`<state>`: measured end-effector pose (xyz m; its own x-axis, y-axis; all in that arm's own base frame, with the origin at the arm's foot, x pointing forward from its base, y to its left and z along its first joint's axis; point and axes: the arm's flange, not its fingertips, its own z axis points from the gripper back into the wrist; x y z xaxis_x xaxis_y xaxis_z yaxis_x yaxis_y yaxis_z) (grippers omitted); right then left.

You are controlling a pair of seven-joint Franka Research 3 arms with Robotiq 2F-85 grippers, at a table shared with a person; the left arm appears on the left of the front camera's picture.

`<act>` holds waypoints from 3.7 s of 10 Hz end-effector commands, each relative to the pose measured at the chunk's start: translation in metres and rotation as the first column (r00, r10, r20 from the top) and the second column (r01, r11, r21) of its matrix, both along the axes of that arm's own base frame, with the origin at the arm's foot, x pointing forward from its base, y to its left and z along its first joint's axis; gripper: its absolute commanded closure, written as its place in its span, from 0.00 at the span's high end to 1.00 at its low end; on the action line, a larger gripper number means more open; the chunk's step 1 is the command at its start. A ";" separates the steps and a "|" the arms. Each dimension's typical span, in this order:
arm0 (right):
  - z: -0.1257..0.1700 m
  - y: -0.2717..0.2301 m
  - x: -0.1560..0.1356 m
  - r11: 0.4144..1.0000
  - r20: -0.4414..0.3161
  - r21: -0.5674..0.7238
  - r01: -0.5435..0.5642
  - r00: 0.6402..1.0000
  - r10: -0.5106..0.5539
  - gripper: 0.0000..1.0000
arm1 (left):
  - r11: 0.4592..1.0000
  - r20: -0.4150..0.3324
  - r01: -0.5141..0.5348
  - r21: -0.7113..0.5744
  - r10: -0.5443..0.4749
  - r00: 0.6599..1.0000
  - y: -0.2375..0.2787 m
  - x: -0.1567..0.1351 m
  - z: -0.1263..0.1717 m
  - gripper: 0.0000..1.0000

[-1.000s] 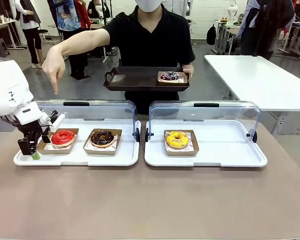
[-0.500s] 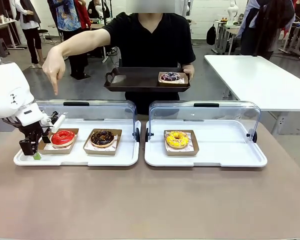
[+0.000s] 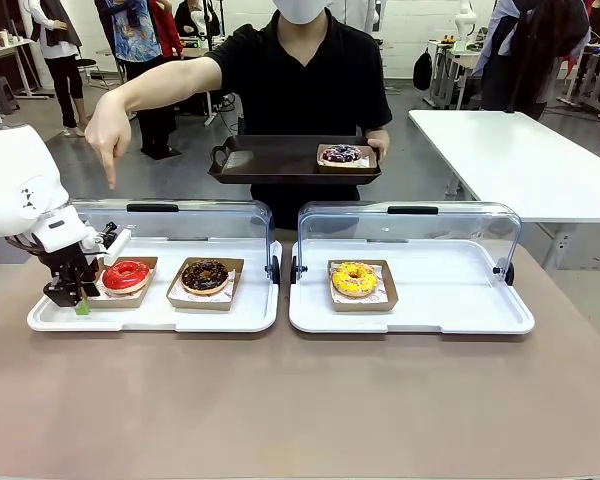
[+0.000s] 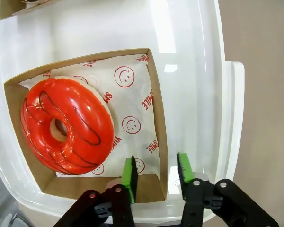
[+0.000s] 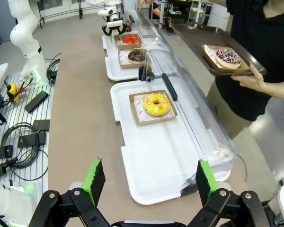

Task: Provide the desired donut to the person.
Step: Pick up and lift the Paper togo box containing the Donut pointed at by the person, then place the picked Paper togo box onto the Handle tray extended by the person.

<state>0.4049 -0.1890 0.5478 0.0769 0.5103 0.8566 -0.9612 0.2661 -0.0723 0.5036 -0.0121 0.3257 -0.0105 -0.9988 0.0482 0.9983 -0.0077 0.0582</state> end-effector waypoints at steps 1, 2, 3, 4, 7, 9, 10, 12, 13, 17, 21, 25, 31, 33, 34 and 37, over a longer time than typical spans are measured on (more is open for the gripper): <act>0.000 0.000 -0.001 1.000 -0.001 -0.005 -0.002 1.000 0.002 1.00 | 1.000 0.015 -0.019 0.009 0.019 1.000 0.001 0.003 0.000 0.07; 0.000 0.000 -0.001 1.000 -0.001 -0.005 -0.002 1.000 0.002 1.00 | 1.000 0.015 -0.017 0.007 0.017 1.000 0.000 0.002 0.002 0.00; 0.000 0.000 -0.001 1.000 -0.001 -0.005 -0.002 1.000 0.002 1.00 | 1.000 0.018 -0.014 0.002 0.014 1.000 0.000 0.001 0.002 0.00; 0.000 0.000 -0.001 1.000 -0.001 -0.005 -0.002 1.000 0.002 1.00 | 1.000 0.018 -0.011 -0.002 0.011 1.000 0.001 0.001 0.004 0.00; 0.000 0.000 -0.001 1.000 -0.001 -0.005 -0.002 1.000 0.002 1.00 | 1.000 0.018 0.011 -0.017 -0.011 1.000 0.002 -0.001 0.009 0.00; 0.000 0.000 -0.001 1.000 -0.001 -0.005 -0.002 1.000 0.002 1.00 | 1.000 -0.028 0.030 -0.010 -0.030 0.999 -0.002 -0.016 0.025 0.00; 0.000 0.000 -0.001 1.000 -0.001 -0.005 -0.002 1.000 0.002 1.00 | 0.999 -0.048 0.036 -0.001 -0.036 0.998 -0.005 -0.038 0.048 0.00; 0.000 0.000 -0.001 1.000 -0.001 -0.005 -0.002 1.000 0.002 1.00 | 0.999 -0.058 0.036 -0.004 -0.036 0.998 -0.008 -0.074 0.094 0.00; 0.000 0.000 -0.001 1.000 -0.001 -0.005 -0.002 1.000 0.002 1.00 | 0.999 -0.102 0.041 -0.011 -0.042 0.994 -0.007 -0.087 0.112 0.00; 0.000 0.000 -0.001 1.000 -0.001 -0.005 -0.002 1.000 0.002 1.00 | 0.999 0.010 0.046 -0.015 -0.046 0.999 -0.009 -0.123 0.203 0.00; 0.000 0.000 -0.001 1.000 -0.001 -0.005 -0.002 1.000 0.002 1.00 | 0.997 0.056 0.040 -0.059 -0.036 0.998 -0.014 -0.124 0.257 0.00; 0.000 0.000 -0.001 1.000 -0.001 -0.005 -0.002 1.000 0.002 1.00 | 0.997 0.073 0.059 -0.048 -0.056 0.996 -0.012 -0.126 0.258 0.00; 0.000 0.000 -0.001 1.000 -0.001 -0.005 -0.002 1.000 0.002 1.00 | 0.997 0.073 0.059 -0.048 -0.056 0.996 -0.012 -0.126 0.258 0.00; 0.000 0.000 -0.001 1.000 -0.001 -0.005 -0.002 1.000 0.002 1.00 | 0.997 0.073 0.059 -0.048 -0.056 0.996 -0.012 -0.126 0.258 0.00; 0.000 0.000 -0.001 1.000 -0.001 -0.005 -0.002 1.000 0.002 1.00 | 0.997 0.073 0.059 -0.048 -0.056 0.996 -0.012 -0.126 0.258 0.00; 0.000 0.000 -0.001 1.000 -0.001 -0.005 -0.002 1.000 0.002 1.00 | 0.997 0.097 0.072 -0.016 -0.070 0.993 -0.014 -0.128 0.263 0.02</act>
<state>0.4051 -0.1890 0.5475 0.0773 0.5103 0.8565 -0.9613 0.2660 -0.0718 0.3784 -0.0236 0.5840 -0.0787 -0.9922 0.0965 0.9901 -0.0666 0.1232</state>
